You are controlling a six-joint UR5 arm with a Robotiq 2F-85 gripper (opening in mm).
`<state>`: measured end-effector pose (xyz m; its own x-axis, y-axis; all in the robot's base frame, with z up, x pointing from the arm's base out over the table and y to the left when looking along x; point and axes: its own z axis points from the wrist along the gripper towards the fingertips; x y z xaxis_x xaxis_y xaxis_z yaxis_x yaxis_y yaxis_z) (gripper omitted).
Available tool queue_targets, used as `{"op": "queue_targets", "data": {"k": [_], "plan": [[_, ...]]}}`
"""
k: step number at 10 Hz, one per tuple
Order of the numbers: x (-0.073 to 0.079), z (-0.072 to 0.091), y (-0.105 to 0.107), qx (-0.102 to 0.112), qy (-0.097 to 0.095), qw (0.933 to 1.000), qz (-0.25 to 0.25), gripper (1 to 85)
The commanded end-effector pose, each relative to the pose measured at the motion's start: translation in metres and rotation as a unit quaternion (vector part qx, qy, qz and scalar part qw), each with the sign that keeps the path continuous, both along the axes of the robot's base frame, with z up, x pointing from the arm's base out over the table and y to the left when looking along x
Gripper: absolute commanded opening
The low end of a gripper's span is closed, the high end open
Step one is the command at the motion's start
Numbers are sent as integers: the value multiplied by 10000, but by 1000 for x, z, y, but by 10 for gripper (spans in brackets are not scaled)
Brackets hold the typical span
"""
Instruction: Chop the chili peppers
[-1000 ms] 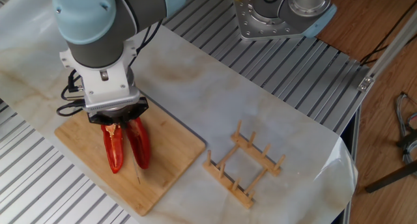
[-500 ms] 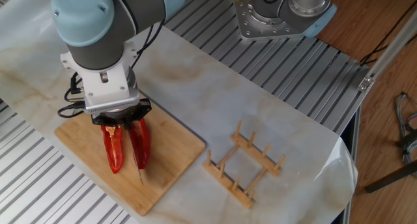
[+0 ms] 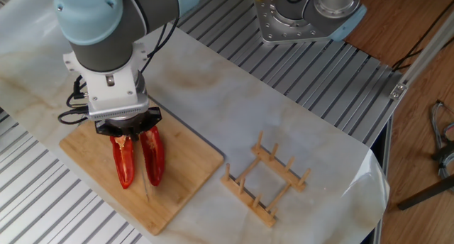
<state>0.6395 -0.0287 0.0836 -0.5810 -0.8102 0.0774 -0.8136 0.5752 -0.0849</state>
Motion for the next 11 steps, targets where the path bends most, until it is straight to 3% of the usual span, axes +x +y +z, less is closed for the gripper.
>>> {"op": "queue_targets", "data": {"k": [1,6,11], "plan": [[3,-10,3,214,-44,9997,-97,13],[-13,-11,17,435,182,9987,-199,13],[-24,-8,29,426,236,9984,-288,13]]}}
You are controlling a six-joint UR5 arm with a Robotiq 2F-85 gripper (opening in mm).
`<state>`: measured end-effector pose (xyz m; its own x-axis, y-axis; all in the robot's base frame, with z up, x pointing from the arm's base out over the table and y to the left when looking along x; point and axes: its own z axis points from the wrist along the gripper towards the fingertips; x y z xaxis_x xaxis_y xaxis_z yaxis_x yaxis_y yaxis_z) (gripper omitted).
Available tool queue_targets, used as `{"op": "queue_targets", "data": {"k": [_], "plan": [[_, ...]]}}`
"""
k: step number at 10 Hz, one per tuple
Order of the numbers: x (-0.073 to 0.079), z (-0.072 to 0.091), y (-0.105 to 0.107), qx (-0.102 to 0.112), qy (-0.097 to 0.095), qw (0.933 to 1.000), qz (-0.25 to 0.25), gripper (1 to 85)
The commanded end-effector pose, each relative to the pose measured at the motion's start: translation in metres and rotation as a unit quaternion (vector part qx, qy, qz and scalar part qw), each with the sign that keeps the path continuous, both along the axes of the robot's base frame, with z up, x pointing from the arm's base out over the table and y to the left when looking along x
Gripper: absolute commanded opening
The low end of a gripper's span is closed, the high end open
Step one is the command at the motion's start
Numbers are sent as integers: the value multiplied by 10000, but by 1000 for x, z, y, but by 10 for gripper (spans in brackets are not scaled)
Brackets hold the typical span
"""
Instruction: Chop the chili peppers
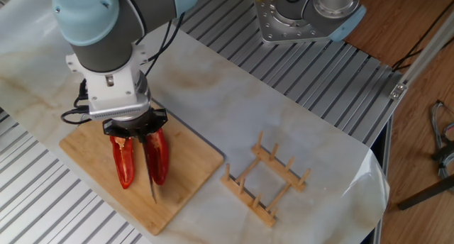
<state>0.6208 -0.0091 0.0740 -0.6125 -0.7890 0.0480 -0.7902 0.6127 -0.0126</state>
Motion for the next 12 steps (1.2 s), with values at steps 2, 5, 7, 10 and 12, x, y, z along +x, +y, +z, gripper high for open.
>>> {"op": "queue_targets", "data": {"k": [2,5,7,10,12], "plan": [[-11,5,19,121,50,9999,-99,13],[-15,5,27,194,95,9997,114,13],[-18,4,32,254,146,9991,320,13],[-21,6,33,286,176,9988,351,13],[-25,5,39,348,254,9978,496,13]]}}
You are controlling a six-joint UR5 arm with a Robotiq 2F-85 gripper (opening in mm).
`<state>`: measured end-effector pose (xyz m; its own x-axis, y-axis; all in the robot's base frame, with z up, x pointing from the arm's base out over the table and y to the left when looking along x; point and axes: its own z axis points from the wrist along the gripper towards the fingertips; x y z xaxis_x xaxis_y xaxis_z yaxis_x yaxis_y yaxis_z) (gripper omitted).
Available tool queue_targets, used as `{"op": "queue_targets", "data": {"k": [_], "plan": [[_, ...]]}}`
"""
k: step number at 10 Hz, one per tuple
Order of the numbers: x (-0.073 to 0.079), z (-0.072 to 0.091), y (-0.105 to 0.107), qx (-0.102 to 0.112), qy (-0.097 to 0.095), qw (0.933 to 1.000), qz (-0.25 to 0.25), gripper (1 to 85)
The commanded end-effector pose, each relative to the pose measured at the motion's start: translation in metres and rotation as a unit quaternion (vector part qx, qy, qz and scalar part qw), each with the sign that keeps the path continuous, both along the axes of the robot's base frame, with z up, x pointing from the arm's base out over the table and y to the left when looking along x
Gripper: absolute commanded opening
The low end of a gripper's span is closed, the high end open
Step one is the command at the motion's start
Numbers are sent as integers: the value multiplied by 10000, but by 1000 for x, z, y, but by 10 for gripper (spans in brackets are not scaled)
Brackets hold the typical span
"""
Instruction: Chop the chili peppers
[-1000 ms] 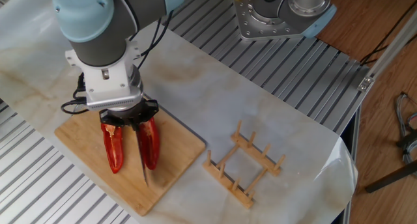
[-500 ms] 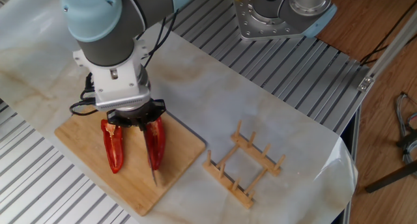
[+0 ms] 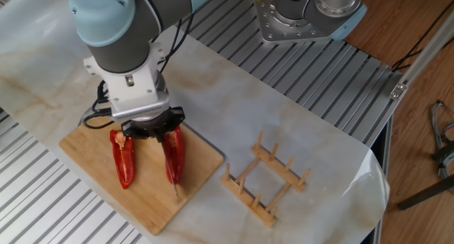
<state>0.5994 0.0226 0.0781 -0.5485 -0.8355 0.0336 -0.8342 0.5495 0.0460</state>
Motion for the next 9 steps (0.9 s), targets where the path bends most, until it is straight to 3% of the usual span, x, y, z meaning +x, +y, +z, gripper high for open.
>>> {"op": "queue_targets", "data": {"k": [1,4,6,7,9], "plan": [[-6,2,10,171,119,9996,204,13],[-8,4,17,278,133,9994,183,13],[9,13,2,38,-133,9998,-157,13],[18,25,-7,-96,-191,9993,-300,13],[36,36,-14,-73,-480,9957,-786,13]]}}
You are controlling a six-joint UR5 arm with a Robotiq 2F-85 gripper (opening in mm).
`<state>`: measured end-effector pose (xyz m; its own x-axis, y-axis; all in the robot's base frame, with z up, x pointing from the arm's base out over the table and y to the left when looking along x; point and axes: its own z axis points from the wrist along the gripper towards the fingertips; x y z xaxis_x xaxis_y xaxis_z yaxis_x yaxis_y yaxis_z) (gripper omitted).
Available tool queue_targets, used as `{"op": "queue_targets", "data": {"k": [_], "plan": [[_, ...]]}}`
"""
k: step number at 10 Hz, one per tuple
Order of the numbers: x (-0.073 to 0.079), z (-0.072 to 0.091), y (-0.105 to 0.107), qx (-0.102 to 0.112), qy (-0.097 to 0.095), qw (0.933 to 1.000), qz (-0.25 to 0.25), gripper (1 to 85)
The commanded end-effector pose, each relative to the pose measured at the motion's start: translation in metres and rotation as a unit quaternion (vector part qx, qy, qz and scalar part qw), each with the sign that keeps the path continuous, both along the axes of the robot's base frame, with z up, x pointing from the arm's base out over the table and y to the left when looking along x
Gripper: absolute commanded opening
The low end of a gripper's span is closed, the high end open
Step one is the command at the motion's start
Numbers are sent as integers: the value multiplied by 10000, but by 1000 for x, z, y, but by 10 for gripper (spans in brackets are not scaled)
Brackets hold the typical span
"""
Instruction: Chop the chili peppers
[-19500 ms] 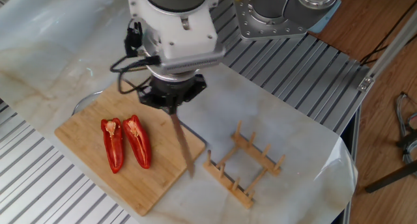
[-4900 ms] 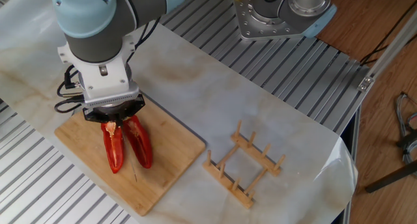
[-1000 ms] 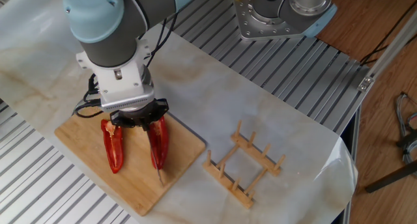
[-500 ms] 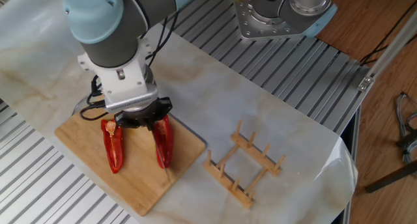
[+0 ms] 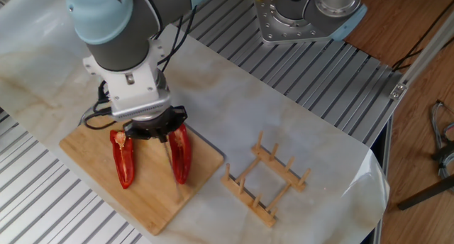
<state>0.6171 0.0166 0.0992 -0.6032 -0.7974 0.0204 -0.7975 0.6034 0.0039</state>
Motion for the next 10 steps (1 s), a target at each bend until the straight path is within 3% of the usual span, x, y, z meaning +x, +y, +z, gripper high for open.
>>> {"op": "queue_targets", "data": {"k": [1,2,3,5,7,8,9,10], "plan": [[28,17,-20,-123,-486,9945,-920,13],[33,18,-30,-235,-599,9846,-1623,13],[43,17,-31,-189,-754,9749,-2087,13],[56,11,-20,62,-721,9620,-2631,13],[69,8,-16,66,-767,9466,-3132,13],[73,7,-17,31,-793,9401,-3316,13],[68,6,-35,-336,-789,9345,-3456,13],[61,2,-33,-382,-575,9319,-3562,13]]}}
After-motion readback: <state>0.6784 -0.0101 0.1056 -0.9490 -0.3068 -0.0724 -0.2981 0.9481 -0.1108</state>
